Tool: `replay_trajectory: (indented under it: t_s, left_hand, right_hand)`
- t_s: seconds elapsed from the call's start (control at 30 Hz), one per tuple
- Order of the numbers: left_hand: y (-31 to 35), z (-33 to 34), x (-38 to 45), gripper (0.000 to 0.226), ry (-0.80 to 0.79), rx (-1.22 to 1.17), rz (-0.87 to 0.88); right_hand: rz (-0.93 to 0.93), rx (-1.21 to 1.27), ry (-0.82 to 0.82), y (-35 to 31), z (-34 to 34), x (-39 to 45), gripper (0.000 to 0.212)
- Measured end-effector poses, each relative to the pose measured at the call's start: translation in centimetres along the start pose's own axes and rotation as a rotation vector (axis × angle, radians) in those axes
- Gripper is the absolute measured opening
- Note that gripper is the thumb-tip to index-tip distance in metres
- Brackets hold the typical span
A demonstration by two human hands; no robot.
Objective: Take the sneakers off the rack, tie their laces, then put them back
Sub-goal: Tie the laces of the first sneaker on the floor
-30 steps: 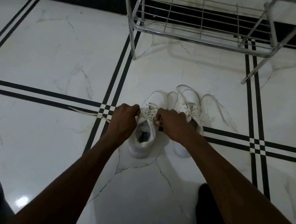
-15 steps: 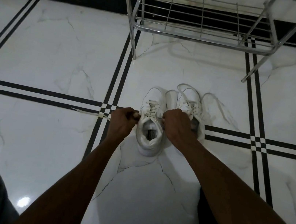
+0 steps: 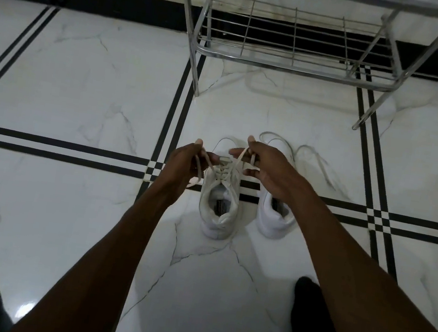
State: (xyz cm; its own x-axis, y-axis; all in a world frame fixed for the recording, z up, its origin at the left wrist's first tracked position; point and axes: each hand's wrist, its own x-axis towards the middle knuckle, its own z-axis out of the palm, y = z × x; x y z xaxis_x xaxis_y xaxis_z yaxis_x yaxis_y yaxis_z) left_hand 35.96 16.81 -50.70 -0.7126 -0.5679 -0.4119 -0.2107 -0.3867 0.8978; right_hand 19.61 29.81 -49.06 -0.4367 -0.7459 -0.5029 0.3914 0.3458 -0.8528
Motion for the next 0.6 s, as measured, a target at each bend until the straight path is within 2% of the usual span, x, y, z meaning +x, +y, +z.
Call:
replay_trajectory:
  t_s: [0.13,0.27,0.43,0.5,0.6]
  left_hand:
    - [0.3,0.6,0.9,0.031,0.027,0.091,0.033]
    - [0.2,1.3,0.9,0.024,0.005,0.213,0.119]
    - [0.3,1.6,0.9,0.032,-0.037,0.325,0.163]
    - [0.3,1.6,0.8,0.037,-0.053,0.368,0.193]
    - [0.3,1.5,0.7,0.040,-0.077,0.464,0.235]
  right_hand:
    - [-0.009,0.149,0.002,-0.2,0.3,0.3,0.029]
    - [-0.052,0.059,-0.021,0.4,0.7,0.8,0.023]
    - [-0.048,-0.102,-0.022,0.8,1.2,1.4,0.044]
    - [-0.047,-0.138,0.016,0.8,1.3,1.4,0.044]
    - [-0.046,-0.135,0.163,0.8,1.7,1.5,0.036]
